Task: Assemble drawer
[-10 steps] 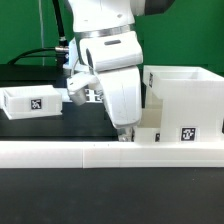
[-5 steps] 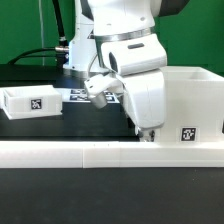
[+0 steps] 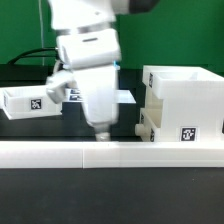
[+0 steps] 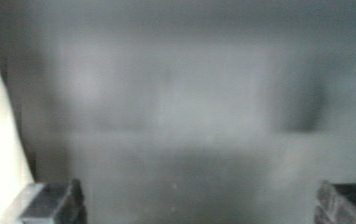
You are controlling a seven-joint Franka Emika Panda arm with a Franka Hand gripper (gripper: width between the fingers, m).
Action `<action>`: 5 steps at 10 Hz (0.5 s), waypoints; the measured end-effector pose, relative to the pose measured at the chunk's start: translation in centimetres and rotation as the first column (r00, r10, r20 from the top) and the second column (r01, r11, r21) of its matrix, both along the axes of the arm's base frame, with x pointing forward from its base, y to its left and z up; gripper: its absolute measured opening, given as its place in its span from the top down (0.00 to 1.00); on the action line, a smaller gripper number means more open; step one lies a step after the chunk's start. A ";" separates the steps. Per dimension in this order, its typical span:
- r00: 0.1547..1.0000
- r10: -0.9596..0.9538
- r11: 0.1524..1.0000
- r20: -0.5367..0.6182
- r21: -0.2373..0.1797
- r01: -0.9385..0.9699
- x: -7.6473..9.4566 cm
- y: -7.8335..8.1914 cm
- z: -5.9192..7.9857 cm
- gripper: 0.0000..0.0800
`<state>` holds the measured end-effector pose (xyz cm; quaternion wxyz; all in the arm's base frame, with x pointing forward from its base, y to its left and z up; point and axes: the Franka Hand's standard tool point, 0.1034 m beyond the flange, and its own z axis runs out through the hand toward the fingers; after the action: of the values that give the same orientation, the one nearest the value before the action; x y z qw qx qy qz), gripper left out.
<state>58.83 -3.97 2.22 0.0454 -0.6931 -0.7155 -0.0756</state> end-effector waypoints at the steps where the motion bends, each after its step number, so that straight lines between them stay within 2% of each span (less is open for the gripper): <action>1: 1.000 -0.017 1.000 0.018 -0.010 0.017 -0.5 -0.8 0.7 0.19; 3: 0.997 -0.076 0.997 0.024 -0.028 0.076 -2.7 -2.0 1.8 0.19; 5: 0.994 -0.103 0.993 0.040 -0.050 0.105 -5.7 -3.3 2.9 0.19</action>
Offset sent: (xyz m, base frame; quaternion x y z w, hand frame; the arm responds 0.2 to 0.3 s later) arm -0.0613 -0.0207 0.0287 -0.0396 -0.0078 0.0499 0.9979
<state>53.16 -7.25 5.07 0.0101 -0.7289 -0.6807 -0.0720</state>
